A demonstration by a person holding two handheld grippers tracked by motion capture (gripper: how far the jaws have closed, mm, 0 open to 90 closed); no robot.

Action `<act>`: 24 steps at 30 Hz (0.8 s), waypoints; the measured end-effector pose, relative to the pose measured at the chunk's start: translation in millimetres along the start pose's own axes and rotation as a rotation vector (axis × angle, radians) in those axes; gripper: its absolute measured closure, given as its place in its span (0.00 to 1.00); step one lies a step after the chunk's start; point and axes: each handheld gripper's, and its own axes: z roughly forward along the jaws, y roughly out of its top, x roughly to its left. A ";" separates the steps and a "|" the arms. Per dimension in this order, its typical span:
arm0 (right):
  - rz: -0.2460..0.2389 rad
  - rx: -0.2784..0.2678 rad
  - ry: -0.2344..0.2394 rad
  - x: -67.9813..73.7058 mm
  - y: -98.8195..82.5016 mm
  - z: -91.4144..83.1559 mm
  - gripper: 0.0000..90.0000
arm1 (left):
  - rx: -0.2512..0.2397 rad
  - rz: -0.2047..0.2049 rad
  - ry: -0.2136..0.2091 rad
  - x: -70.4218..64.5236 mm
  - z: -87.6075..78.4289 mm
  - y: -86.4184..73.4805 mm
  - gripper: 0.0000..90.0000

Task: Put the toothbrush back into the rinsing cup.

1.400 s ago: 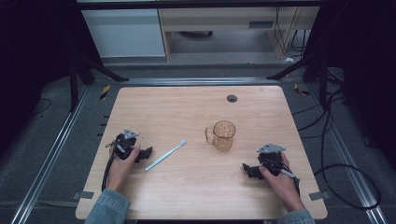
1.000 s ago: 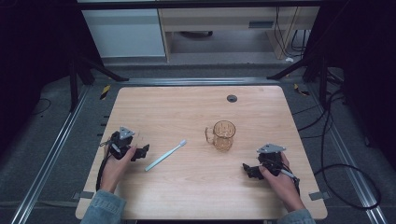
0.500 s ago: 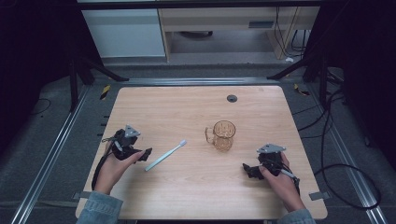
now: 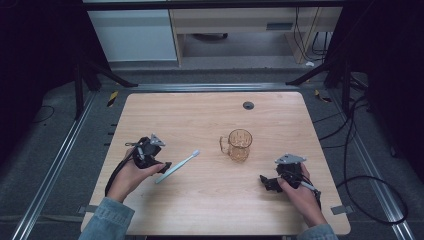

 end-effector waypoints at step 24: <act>0.000 0.000 -0.001 0.0 0.0 0.0 0.00 | 0.176 0.105 -0.031 -7.3 6.3 48.3 0.39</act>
